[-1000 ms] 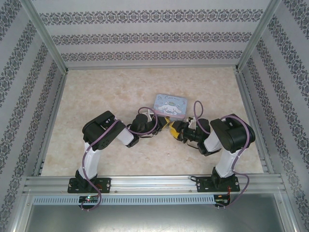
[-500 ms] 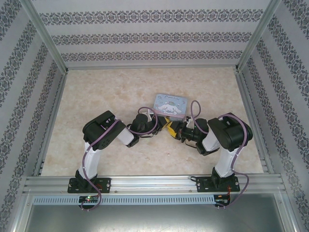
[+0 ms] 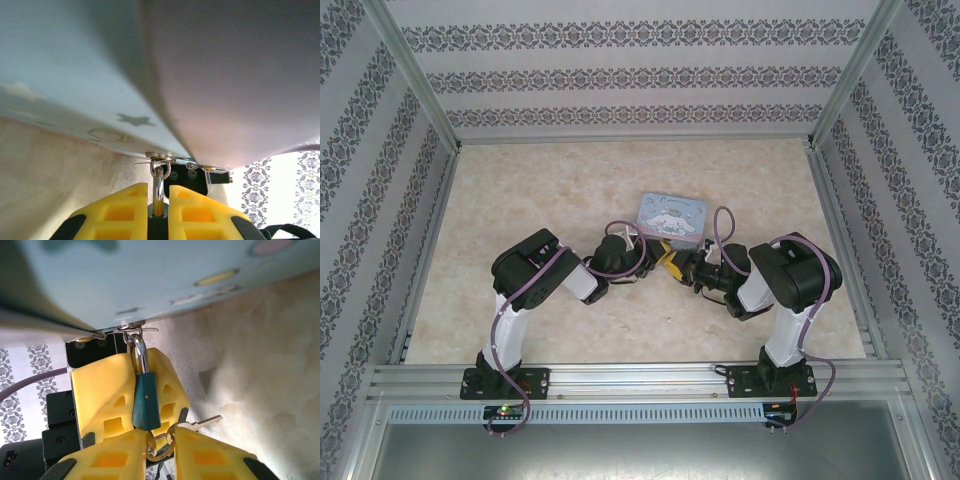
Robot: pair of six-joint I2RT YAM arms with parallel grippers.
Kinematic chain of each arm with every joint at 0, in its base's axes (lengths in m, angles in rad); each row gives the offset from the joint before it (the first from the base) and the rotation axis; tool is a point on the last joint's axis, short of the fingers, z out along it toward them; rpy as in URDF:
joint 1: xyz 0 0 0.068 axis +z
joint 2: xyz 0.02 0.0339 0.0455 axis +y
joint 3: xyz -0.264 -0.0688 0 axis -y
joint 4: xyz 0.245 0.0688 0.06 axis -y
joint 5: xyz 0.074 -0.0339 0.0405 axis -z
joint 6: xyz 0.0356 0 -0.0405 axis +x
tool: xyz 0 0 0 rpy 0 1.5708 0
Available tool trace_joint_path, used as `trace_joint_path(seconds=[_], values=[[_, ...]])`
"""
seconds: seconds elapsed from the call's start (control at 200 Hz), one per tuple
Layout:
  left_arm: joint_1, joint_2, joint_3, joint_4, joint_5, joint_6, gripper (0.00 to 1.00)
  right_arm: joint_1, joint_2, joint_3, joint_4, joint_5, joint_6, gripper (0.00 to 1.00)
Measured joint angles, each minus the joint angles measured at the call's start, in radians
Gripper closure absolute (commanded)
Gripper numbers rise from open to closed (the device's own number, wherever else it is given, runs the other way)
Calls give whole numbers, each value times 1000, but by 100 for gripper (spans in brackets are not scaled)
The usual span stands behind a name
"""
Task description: Unlock a padlock with a key
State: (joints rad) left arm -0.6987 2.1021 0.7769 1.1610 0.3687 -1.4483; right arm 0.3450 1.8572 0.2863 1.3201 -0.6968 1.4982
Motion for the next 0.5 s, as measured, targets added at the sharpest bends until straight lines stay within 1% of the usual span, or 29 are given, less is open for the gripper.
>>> trace_joint_path(seconds=[0.04, 0.165, 0.265, 0.5], values=[[0, 1, 0, 3, 0, -3, 100, 0, 0, 0, 0, 0, 0, 83], [0, 4, 0, 8, -6, -9, 100, 0, 0, 5, 2, 0, 12, 91], [1, 5, 0, 11, -11, -11, 100, 3, 0, 8, 1, 0, 24, 100], [5, 8, 0, 45, -18, -45, 100, 5, -30, 13, -14, 18, 79, 100]])
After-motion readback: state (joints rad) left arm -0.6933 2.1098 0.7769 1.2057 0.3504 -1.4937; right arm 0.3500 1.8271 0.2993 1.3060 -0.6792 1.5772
